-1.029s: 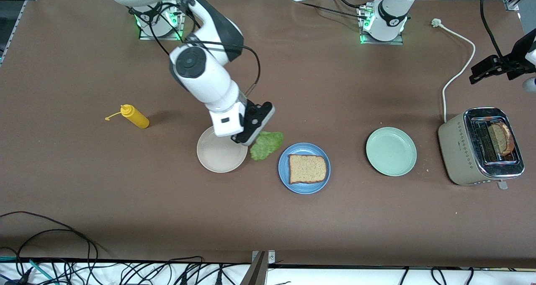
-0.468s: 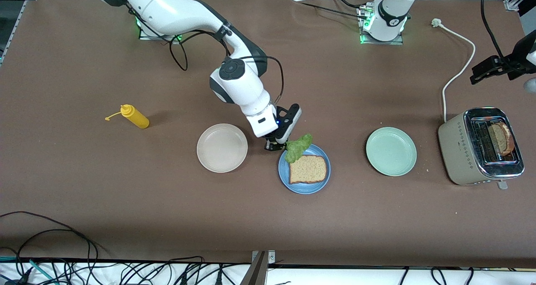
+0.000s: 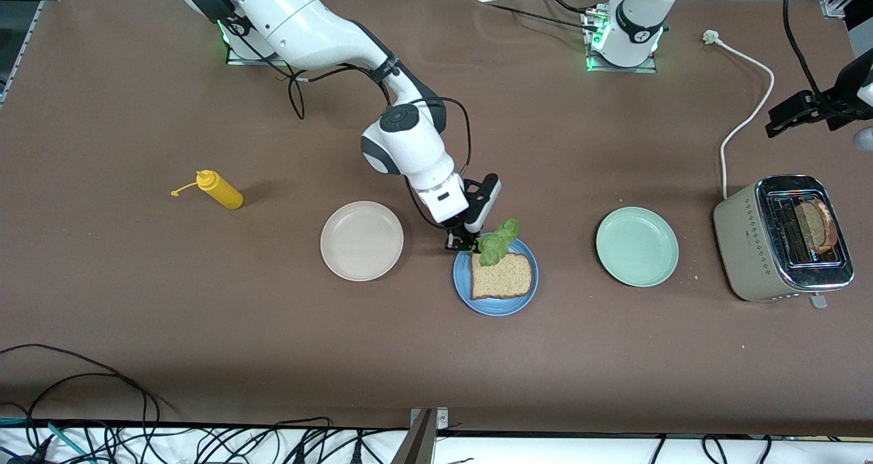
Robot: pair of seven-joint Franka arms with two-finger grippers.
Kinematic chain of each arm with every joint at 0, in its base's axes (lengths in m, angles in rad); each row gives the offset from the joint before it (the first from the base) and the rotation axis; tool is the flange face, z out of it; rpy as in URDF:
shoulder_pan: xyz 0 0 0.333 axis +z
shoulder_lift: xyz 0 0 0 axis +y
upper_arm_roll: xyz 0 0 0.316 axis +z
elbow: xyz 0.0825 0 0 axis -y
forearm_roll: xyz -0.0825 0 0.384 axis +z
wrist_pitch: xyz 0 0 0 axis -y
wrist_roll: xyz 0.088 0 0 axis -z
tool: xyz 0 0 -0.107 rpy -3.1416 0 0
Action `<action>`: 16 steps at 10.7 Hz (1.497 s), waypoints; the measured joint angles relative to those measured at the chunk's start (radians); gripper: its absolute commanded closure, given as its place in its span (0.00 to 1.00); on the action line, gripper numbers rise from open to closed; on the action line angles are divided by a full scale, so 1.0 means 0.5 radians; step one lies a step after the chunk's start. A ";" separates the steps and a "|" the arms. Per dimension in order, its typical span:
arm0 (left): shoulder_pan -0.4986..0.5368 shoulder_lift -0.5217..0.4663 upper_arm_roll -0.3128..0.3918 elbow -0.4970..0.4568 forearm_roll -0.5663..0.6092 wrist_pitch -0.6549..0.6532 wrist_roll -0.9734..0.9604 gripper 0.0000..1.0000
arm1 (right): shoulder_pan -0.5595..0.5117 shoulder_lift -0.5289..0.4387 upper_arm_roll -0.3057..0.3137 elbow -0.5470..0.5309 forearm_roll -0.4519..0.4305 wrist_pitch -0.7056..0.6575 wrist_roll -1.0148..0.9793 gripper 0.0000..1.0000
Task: Make sandwich in blue plate with both arms
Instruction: 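Lower the lettuce leaf onto the bread and open the right gripper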
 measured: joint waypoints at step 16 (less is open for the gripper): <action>0.007 0.001 0.000 0.000 0.000 0.000 0.000 0.00 | 0.014 0.309 -0.077 0.144 0.000 0.336 0.003 0.88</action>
